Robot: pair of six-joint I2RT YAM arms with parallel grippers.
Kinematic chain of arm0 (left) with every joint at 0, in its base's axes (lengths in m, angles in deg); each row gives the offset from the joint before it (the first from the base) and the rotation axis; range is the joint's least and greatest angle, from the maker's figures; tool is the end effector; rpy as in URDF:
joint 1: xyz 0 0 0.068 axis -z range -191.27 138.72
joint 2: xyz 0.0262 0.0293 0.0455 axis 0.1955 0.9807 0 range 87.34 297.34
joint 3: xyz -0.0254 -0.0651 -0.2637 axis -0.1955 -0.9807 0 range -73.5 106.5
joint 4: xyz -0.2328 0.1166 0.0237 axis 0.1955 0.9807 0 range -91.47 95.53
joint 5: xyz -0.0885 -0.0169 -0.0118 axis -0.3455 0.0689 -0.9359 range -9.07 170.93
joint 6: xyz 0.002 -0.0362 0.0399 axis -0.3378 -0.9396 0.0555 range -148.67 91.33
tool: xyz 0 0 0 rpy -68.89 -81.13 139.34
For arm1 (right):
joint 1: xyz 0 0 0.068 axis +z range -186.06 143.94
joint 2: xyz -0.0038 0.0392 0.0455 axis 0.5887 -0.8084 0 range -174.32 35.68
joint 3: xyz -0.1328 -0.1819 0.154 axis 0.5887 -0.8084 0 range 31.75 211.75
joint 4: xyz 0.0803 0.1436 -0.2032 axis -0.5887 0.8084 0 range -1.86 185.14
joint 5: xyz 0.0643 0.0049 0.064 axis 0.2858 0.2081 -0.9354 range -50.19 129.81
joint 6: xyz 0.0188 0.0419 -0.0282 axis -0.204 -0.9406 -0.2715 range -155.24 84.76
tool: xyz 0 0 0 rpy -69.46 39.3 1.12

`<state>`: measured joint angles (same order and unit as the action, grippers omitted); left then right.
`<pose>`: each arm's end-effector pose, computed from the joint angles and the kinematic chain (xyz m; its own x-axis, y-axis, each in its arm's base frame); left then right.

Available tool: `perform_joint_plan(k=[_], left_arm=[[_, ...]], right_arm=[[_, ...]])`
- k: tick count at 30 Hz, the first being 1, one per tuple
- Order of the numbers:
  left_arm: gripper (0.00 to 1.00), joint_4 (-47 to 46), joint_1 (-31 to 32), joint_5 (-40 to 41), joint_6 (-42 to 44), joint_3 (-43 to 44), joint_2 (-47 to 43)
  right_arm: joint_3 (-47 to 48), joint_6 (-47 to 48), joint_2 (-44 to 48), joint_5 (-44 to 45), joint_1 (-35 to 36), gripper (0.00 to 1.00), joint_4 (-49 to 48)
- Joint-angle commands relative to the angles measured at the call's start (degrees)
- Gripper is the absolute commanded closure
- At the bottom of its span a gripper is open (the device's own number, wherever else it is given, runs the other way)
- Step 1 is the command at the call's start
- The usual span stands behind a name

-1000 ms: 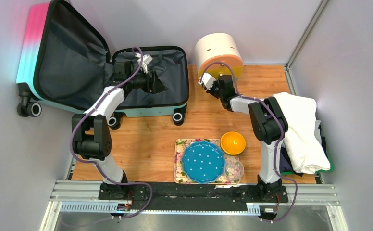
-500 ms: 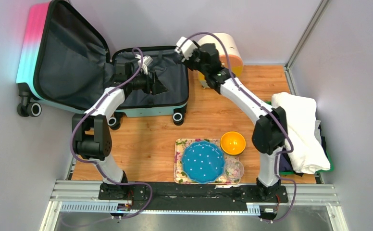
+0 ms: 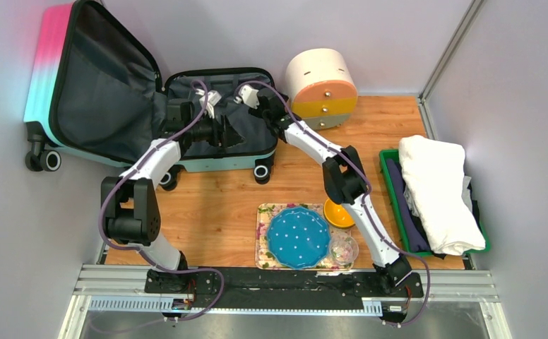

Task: Open, take out, and arrange the luggage

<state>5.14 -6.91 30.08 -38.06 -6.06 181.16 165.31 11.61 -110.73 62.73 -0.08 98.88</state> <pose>0.3613 -0.0552 0.2693 -0.6492 -0.0537 -0.7587 0.5987 0.5791 -0.5533 0.4855 0.3354 0.2208 -0.0374 -0.8576 -0.5130 -0.4090 0.4815 -0.7751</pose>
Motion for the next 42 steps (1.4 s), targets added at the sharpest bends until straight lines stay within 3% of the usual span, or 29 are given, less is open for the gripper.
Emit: perform_joint_plan(k=[1,7,17,21,23,24,25,28,35,39,42], left_arm=[[0.21,-4.0,-1.8,-0.2,-2.0,-2.9,-4.7],[0.21,-7.4,-3.3,-1.1,-4.1,-5.9,-5.7],[0.21,-10.4,-4.0,-3.5,-5.1,-6.5,-4.8],[0.21,-10.3,-4.0,-4.1,-4.6,-6.5,-4.4],[0.21,-10.1,-4.0,-4.3,-4.3,-6.4,-4.3],[0.21,-10.0,-4.0,-4.3,-4.1,-6.4,-4.1],[0.21,-10.0,-4.0,-4.3,-4.0,-6.3,-4.1],[0.21,-9.9,-4.0,-4.4,-3.9,-5.9,-3.9],[0.21,-9.3,-4.0,-4.1,-3.5,-6.8,-4.8],[0.21,-8.1,-5.6,-3.9,-2.8,-6.1,-4.7],[0.21,-7.0,-5.9,-3.6,-3.0,-4.9,-4.2]], right_arm=[[3.5,8.0,-1.5,6.3,-0.8,0.35,-3.6],[10.8,10.9,-7.9,12.0,-2.9,0.36,-3.9],[10.5,9.9,-7.6,16.2,-7.2,0.36,-8.4],[11.9,1.0,-3.2,8.1,-6.6,0.37,-2.3],[7.1,-2.9,2.2,3.8,-5.8,0.37,-3.1],[4.9,-4.3,4.4,-3.3,-4.9,0.37,-2.7],[-1.2,-5.6,8.8,-6.1,-4.3,0.37,-4.9],[-6.1,-6.1,13.2,-12.0,-2.3,0.36,-9.2],[3.4,-1.2,5.4,-0.2,-1.4,0.48,-16.5],[8.2,1.7,-0.4,2.9,-2.6,0.52,-15.5],[5.2,3.4,-0.4,3.7,-3.6,0.53,-16.6]])
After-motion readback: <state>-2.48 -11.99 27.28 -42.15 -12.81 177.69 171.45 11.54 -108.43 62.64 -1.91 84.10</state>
